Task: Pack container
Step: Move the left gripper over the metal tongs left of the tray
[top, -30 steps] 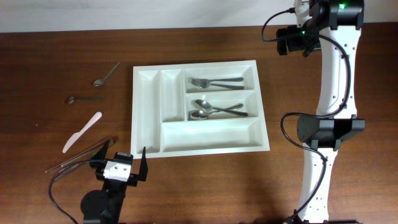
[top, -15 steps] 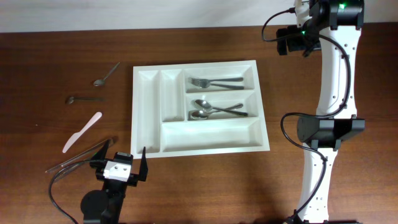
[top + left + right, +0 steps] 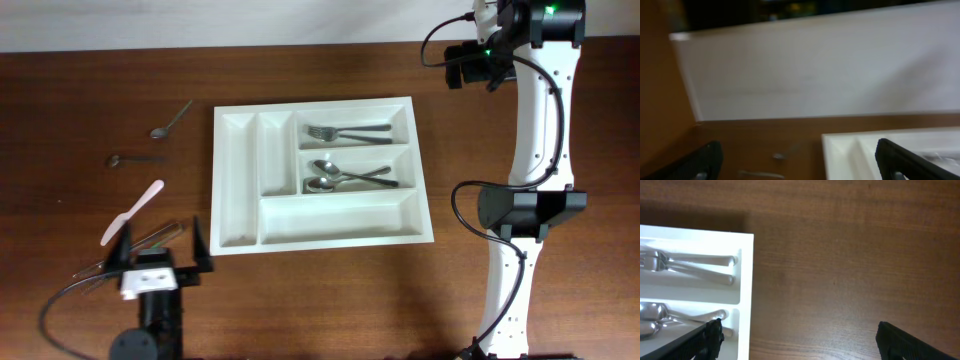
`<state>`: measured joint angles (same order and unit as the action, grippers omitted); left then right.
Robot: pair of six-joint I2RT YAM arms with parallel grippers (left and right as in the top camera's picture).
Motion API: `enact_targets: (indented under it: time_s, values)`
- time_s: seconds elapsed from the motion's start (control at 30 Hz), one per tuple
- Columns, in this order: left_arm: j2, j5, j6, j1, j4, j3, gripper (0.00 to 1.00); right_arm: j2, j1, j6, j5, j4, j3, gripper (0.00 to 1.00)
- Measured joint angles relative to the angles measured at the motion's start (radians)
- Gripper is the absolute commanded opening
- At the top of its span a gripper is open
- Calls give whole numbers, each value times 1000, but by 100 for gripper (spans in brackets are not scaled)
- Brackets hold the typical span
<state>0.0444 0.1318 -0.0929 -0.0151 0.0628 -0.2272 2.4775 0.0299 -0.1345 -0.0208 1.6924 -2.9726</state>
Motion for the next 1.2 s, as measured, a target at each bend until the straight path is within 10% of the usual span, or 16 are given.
enact_targets:
  time_s: [0.3,0.73,0.97,1.2]
  values:
    - [332,178,23,0,247,-433,99,0,0,0,0,0,0,99]
    - [468,-236,121,0,420,-555,99,0,0,2,0,0,0,99]
    - [510,168,492,-1,539,-557,99,0,0,0,0,0,0,99]
    - [690,393,615,-1,554,-557,99,0,0,1,0,0,0,99]
